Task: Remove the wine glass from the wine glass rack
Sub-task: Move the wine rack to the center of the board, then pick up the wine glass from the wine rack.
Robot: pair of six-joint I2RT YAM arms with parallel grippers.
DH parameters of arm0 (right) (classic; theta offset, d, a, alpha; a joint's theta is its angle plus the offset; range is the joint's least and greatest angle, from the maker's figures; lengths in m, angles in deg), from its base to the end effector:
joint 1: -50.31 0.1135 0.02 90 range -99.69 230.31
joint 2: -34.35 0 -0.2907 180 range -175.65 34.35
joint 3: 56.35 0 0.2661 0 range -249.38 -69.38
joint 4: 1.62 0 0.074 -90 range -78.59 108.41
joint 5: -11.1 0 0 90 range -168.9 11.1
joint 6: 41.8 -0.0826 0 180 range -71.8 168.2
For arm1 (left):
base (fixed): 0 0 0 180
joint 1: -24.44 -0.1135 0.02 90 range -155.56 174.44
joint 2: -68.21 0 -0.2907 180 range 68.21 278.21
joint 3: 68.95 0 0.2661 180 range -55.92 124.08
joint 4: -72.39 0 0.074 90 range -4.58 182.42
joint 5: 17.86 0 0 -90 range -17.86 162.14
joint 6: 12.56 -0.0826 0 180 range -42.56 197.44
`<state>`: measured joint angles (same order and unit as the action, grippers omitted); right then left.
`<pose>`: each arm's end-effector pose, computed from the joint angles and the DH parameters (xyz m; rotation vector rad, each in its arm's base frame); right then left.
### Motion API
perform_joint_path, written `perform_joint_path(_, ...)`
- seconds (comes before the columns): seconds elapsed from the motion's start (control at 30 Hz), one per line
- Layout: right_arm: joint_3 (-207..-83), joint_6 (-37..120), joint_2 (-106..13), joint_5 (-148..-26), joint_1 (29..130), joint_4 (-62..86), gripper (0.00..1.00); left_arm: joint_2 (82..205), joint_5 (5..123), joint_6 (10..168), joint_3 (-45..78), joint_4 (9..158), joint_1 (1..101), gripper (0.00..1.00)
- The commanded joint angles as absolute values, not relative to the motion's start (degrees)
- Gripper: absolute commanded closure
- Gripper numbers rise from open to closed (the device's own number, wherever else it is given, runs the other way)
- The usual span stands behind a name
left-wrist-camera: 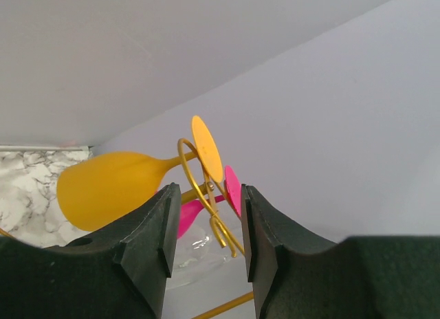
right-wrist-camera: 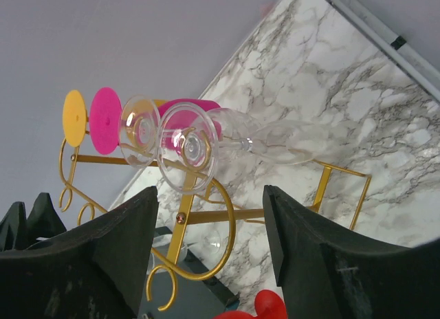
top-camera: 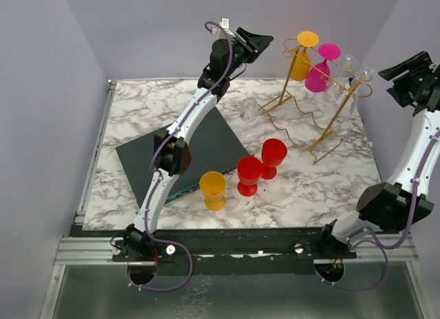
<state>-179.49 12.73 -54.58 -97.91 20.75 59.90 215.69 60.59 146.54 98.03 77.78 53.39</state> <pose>0.3349 -0.1590 0.4840 0.9178 1.8254 0.4037 0.5750 -0.3369 0.3964 -0.3323 1.4763 -1.5526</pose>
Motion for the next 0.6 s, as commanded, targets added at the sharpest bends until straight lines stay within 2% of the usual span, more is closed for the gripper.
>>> perform_joint_path(0.0, -174.91, 11.05, -53.80, -103.26, 20.15, 55.75, 0.32, 211.60, 59.06, 145.37, 97.26, 76.53, 53.78, 0.54)
perform_joint_path(0.57, -171.43, 10.41, -55.91, -104.42, 18.58, 48.73, 0.38, 202.42, 51.97, 141.69, 84.65, 77.19, 53.10, 0.54)
